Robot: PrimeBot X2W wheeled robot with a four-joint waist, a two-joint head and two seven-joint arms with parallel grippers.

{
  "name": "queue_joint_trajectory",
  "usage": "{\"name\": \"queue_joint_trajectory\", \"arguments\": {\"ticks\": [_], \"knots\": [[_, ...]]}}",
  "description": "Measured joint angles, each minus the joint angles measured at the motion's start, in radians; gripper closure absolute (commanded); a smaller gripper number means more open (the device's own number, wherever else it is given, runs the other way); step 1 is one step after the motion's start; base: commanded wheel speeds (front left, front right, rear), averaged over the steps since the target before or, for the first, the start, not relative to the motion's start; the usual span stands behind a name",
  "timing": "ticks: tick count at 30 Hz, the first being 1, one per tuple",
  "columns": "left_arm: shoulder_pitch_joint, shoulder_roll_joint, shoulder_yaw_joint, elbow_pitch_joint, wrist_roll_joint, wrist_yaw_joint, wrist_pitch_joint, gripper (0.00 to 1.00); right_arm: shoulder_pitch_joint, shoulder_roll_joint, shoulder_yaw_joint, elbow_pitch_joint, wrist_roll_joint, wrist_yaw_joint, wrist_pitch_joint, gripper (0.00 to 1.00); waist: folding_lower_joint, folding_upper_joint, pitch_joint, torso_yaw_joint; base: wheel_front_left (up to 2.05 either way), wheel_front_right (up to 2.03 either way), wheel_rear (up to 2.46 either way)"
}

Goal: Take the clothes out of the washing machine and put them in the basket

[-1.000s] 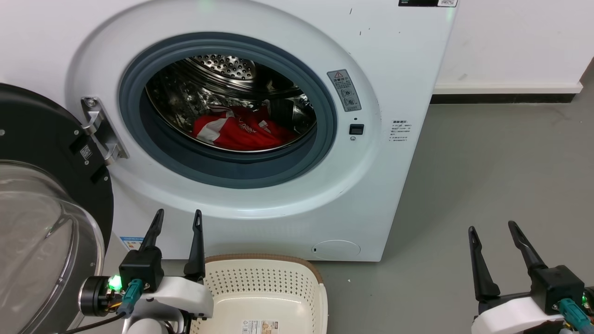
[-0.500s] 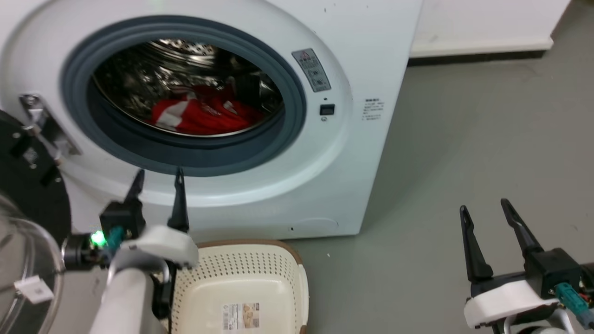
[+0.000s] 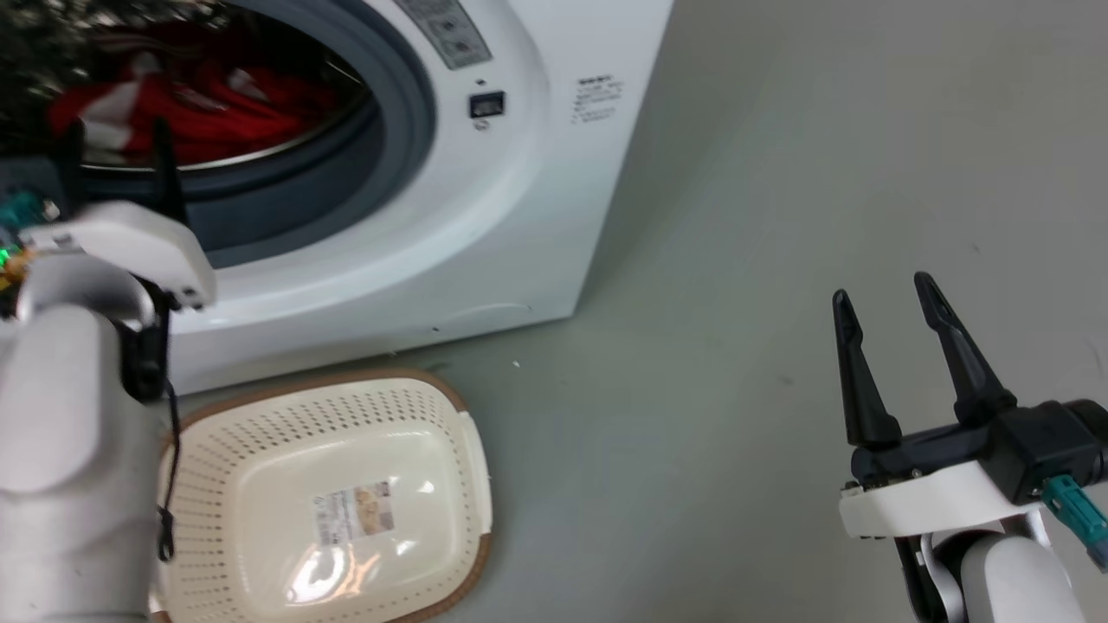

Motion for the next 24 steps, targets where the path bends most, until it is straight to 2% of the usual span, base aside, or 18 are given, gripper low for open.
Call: {"name": "queue_joint_trajectory", "arguments": {"ticks": [10,15,24], "knots": [[-0.247,0.162,-0.003,0.098,0.03,-0.018,0.226,0.0,-0.076,0.0,0.057,0.033,0.062,0.0,-0.037,0.0,0.0001,0.0,0.161,-0.132,0.0,0.0,0.0],[-0.338,0.252,0.003,0.147,0.04,-0.024,0.339,0.0,-0.1,0.0,0.096,0.032,0.081,0.0,-0.042,0.0,0.0001,0.0,0.222,-0.197,0.0,0.0,0.0],[-0.448,0.372,-0.002,0.177,0.055,-0.037,0.557,0.0,-0.111,0.0,0.135,-0.009,0.122,0.0,-0.045,0.0,0.0001,0.0,0.32,-0.287,0.0,0.0,0.0]]}}
